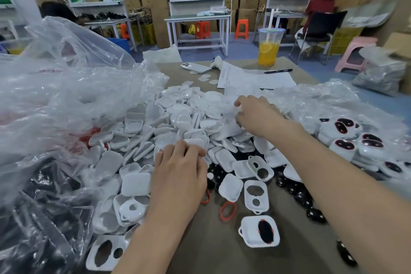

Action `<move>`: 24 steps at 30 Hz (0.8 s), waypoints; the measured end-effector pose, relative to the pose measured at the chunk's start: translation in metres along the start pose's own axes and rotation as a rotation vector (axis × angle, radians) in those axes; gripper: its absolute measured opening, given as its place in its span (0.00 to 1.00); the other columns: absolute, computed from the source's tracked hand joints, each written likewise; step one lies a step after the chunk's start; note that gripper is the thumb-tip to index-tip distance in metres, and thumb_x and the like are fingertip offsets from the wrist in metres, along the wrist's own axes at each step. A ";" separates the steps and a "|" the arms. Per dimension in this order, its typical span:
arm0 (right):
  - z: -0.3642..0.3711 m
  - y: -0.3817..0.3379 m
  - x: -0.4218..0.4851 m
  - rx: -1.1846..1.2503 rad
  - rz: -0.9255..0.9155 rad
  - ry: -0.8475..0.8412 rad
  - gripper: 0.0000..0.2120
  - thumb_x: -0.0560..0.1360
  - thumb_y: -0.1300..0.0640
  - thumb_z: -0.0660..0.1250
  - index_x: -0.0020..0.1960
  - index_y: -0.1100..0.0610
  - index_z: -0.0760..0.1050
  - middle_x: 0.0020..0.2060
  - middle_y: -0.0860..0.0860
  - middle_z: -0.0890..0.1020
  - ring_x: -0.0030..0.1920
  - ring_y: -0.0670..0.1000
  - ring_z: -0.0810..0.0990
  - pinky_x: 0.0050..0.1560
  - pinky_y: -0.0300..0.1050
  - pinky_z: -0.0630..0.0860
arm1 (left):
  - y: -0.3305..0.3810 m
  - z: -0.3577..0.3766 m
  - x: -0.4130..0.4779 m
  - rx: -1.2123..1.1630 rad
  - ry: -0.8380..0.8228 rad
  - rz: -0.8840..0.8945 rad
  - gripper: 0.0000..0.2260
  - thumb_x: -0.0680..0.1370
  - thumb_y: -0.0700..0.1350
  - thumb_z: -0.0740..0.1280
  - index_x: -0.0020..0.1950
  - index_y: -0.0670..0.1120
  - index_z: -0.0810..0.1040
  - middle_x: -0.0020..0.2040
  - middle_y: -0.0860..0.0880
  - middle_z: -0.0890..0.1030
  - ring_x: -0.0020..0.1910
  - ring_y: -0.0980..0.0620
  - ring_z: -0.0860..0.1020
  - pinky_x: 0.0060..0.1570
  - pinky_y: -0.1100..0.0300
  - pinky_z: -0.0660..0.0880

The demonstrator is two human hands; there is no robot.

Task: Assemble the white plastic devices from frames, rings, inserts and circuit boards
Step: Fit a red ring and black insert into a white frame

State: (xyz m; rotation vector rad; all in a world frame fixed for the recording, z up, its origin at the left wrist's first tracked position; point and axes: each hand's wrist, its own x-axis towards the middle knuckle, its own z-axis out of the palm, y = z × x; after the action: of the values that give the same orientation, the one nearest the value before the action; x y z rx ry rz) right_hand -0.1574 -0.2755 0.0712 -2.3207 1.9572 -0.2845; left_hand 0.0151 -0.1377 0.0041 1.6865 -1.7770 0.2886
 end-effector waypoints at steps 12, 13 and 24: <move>0.006 0.003 0.045 -0.029 -0.010 -0.093 0.21 0.82 0.59 0.53 0.74 0.57 0.66 0.72 0.59 0.70 0.70 0.61 0.69 0.70 0.55 0.66 | -0.002 0.004 0.001 -0.018 0.031 0.021 0.06 0.76 0.41 0.67 0.48 0.48 0.83 0.45 0.51 0.79 0.45 0.47 0.76 0.52 0.52 0.72; 0.007 0.003 0.047 -0.030 -0.012 -0.097 0.20 0.82 0.60 0.54 0.72 0.56 0.69 0.71 0.58 0.72 0.68 0.61 0.71 0.67 0.54 0.69 | -0.002 0.005 0.001 -0.016 0.029 0.022 0.06 0.76 0.41 0.67 0.48 0.48 0.83 0.45 0.51 0.79 0.45 0.47 0.76 0.52 0.52 0.72; -0.012 0.009 -0.011 0.151 0.021 0.093 0.07 0.80 0.52 0.58 0.52 0.51 0.75 0.53 0.52 0.81 0.49 0.56 0.77 0.48 0.48 0.75 | -0.001 0.001 -0.001 -0.013 0.013 0.030 0.04 0.76 0.39 0.69 0.47 0.46 0.83 0.44 0.48 0.80 0.45 0.44 0.77 0.52 0.49 0.73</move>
State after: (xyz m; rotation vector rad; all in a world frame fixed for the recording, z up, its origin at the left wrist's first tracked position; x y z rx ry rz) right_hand -0.1698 -0.2661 0.0801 -2.2287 1.9263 -0.5277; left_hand 0.0160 -0.1377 0.0022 1.6465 -1.7918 0.2999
